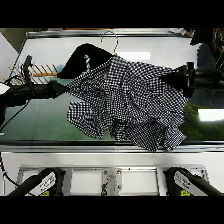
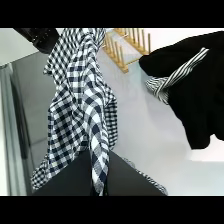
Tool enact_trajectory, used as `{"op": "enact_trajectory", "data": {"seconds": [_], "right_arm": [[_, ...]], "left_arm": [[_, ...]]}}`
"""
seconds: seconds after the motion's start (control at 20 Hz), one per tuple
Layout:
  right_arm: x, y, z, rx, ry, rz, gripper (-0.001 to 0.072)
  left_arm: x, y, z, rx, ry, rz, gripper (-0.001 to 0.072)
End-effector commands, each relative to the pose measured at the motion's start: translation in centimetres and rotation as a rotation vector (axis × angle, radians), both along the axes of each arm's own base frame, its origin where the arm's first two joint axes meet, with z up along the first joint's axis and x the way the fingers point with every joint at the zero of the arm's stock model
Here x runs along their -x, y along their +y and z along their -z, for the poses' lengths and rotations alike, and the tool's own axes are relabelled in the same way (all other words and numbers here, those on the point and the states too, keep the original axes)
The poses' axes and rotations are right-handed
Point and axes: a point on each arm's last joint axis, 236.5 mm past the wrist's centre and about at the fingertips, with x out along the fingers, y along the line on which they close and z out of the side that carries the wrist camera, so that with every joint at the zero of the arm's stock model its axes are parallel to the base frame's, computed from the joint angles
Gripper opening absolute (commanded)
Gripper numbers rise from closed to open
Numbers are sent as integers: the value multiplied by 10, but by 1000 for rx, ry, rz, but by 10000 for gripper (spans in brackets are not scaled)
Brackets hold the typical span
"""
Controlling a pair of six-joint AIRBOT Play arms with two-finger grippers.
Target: Fold the clothes and pants, and hang the long-sleeved shirts on hangers.
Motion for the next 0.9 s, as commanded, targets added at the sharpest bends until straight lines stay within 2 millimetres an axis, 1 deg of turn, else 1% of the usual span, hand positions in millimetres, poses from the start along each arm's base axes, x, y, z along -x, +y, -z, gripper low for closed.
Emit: {"op": "enact_trajectory", "data": {"seconds": [0.0,0.05,0.1,0.2,0.3,0.4,0.45,0.6,0.7,0.75,0.85], "right_arm": [[-12,-6,-7,10,-34,76,5],[-14,-7,-8,14,-43,90,5],[-14,-9,-5,39,-44,97,5],[-12,-14,13,128,-29,105,5],[-8,-20,26,199,0,116,5],[-6,-26,37,259,10,125,5],[-6,-27,38,264,21,130,5],[-4,-22,45,251,53,122,5],[0,-14,53,218,84,102,5],[-1,-10,54,173,100,103,5],[-11,-7,52,57,123,151,5]], "left_arm": [[1,4,3,-36,19,26,9],[2,6,6,-48,27,23,9],[2,7,7,-48,35,16,9],[1,6,4,-45,28,13,9],[1,7,-6,-53,-6,1,9],[-2,11,-23,-69,-71,-32,9],[-1,11,-33,-75,-102,-41,9],[14,7,-63,-90,-182,-41,9],[28,4,-90,-102,-255,-47,9],[37,1,-102,-104,-286,-47,9],[59,-12,-123,-129,-347,-26,9]]}}
